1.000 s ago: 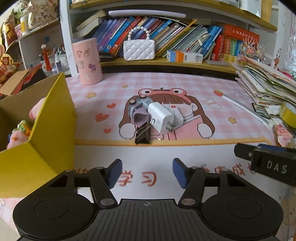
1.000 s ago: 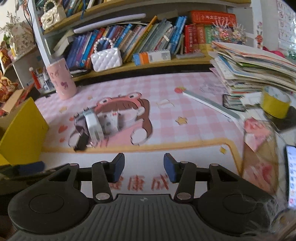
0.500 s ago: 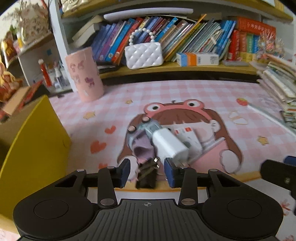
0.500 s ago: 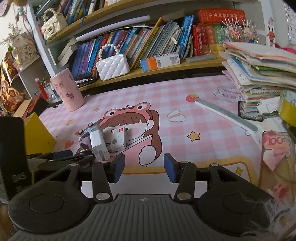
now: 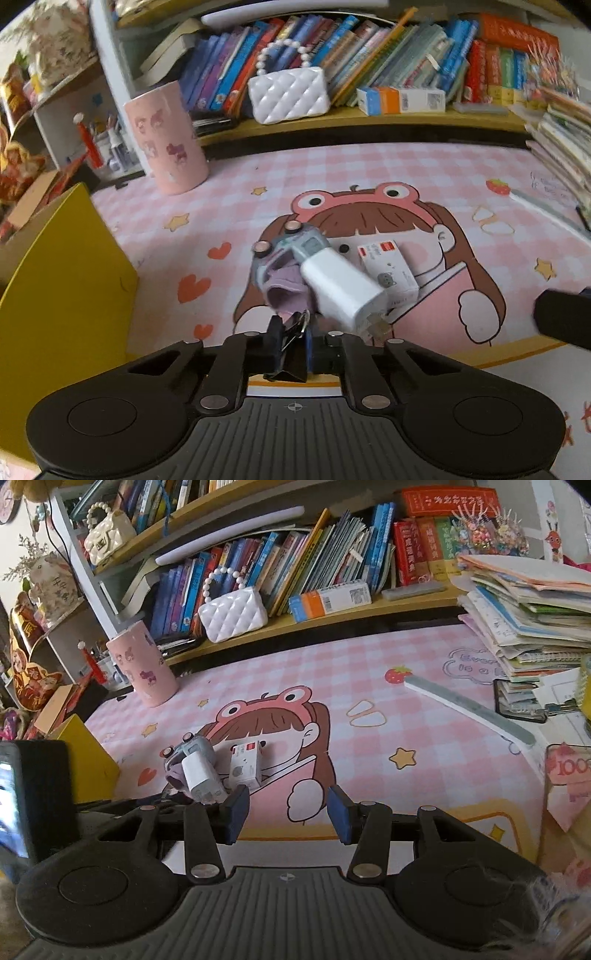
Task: Organize objects
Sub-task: 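Grasp the black binder clip with left tool while right tool grasps white charger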
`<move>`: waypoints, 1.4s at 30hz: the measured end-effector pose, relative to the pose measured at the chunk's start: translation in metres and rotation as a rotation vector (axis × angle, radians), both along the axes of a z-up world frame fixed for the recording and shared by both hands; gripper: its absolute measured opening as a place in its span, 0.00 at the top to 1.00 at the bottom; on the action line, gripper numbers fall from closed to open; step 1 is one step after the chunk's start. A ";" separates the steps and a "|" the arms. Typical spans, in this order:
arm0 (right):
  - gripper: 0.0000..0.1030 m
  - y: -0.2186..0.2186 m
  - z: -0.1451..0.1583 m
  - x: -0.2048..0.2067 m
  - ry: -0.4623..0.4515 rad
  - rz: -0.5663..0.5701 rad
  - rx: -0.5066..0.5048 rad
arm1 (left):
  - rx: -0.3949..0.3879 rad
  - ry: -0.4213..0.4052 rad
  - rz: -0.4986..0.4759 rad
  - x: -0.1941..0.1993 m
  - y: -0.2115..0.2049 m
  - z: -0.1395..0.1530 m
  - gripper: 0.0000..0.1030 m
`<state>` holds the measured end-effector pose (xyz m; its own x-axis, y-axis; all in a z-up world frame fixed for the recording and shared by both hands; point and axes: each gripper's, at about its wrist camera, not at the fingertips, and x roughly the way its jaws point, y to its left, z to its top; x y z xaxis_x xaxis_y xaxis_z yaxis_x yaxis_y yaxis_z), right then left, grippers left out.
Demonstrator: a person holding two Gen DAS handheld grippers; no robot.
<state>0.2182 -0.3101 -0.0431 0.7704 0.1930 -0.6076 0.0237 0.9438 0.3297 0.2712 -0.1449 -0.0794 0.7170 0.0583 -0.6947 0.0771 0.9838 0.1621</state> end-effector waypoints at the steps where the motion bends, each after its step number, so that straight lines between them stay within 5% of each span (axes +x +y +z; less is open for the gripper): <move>1: 0.56 0.002 -0.001 0.003 0.000 0.009 0.000 | -0.021 0.004 0.009 -0.002 0.005 0.003 0.92; 13: 0.56 0.072 -0.020 0.056 -0.044 0.253 -0.129 | -0.161 0.038 0.120 -0.055 0.071 0.039 0.92; 17: 0.64 0.096 -0.031 0.067 -0.087 0.313 -0.255 | -0.168 0.052 0.115 -0.070 0.075 0.038 0.92; 23: 0.67 0.106 -0.043 0.080 -0.092 0.341 -0.312 | -0.180 0.045 0.096 -0.074 0.076 0.039 0.92; 24: 0.74 0.106 -0.044 0.079 -0.100 0.345 -0.314 | -0.178 0.046 0.086 -0.075 0.075 0.039 0.92; 42: 0.76 0.071 -0.006 -0.027 0.008 0.230 -0.203 | -0.257 -0.003 0.005 -0.118 0.083 0.053 0.92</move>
<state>0.1916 -0.2387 -0.0489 0.7158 0.2357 -0.6573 -0.1965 0.9713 0.1343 0.1530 -0.0622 -0.0266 0.7191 -0.1163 -0.6851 0.0719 0.9931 -0.0931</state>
